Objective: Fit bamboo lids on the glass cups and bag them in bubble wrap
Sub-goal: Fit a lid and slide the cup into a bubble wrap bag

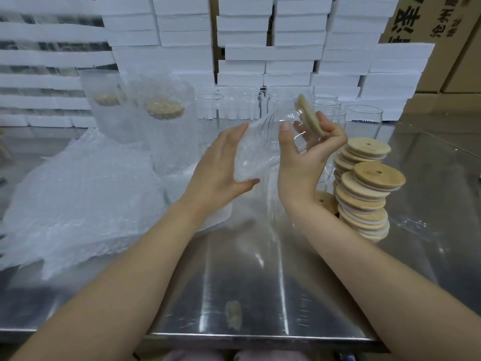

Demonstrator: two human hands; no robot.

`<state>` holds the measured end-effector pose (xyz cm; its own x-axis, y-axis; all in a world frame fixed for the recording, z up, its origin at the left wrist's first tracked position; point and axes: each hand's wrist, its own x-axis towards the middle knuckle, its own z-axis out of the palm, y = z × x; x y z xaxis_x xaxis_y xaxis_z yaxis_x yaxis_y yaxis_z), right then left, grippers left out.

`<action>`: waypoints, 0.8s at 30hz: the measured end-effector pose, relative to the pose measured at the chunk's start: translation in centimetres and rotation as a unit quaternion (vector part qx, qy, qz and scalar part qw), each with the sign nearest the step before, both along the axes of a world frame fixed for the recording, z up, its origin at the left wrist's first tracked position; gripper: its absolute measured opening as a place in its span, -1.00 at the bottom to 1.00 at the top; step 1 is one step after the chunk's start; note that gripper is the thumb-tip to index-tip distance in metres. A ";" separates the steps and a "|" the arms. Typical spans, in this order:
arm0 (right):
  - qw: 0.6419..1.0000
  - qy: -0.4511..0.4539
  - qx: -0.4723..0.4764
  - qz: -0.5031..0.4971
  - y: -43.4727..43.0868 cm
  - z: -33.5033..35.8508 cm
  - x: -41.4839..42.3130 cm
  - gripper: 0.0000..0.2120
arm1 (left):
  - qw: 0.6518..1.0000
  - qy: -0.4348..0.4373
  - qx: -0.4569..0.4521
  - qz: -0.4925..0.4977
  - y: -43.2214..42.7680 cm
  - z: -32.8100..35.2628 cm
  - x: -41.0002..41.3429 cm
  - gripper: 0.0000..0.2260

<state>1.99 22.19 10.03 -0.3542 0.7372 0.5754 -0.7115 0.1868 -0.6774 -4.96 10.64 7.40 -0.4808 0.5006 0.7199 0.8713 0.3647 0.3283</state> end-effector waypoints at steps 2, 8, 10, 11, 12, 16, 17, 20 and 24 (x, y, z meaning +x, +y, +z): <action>1.000 0.002 0.000 0.029 -1.0 -0.1 0.3 -0.51 | 0.997 0.055 0.047 0.041 -0.1 0.3 0.0 -0.11; 0.996 -0.065 0.053 0.036 -3.6 -1.9 0.4 -0.51 | 0.979 0.150 0.139 0.024 1.4 1.1 1.7 -0.35; 0.995 -0.083 0.030 0.039 -3.4 -1.8 0.3 -0.52 | 0.984 0.106 0.138 -0.041 1.6 1.3 1.8 -0.29; 0.995 -0.087 0.023 0.034 -3.0 -1.5 0.3 -0.52 | 0.986 0.059 0.134 -0.078 1.6 1.4 1.8 -0.18; 0.996 -0.085 0.016 0.025 -2.4 -1.2 0.3 -0.53 | 0.986 0.019 0.125 -0.109 1.4 1.5 1.6 -0.06; 0.998 -0.034 -0.046 -0.005 -0.2 0.5 0.5 -0.64 | 0.997 -0.022 0.004 -0.069 -0.3 2.0 0.5 0.18; 0.997 -0.028 -0.066 -0.005 0.1 0.8 0.4 -0.65 | 0.998 -0.035 -0.018 -0.047 -0.7 2.1 0.4 0.17; 0.994 -0.043 -0.095 0.025 -0.1 0.6 0.4 -0.58 | 0.999 -0.005 -0.029 0.026 -0.7 1.8 0.5 0.06; 0.987 -0.101 -0.076 0.094 -1.3 -0.7 0.2 -0.60 | 0.984 0.129 -0.040 0.119 -0.6 1.9 0.3 0.03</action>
<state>2.16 20.89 9.38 -0.5893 0.7203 0.3660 -0.5709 -0.0506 -0.8195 -4.63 10.00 9.32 -0.3977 0.4553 0.7966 0.8086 0.5842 0.0699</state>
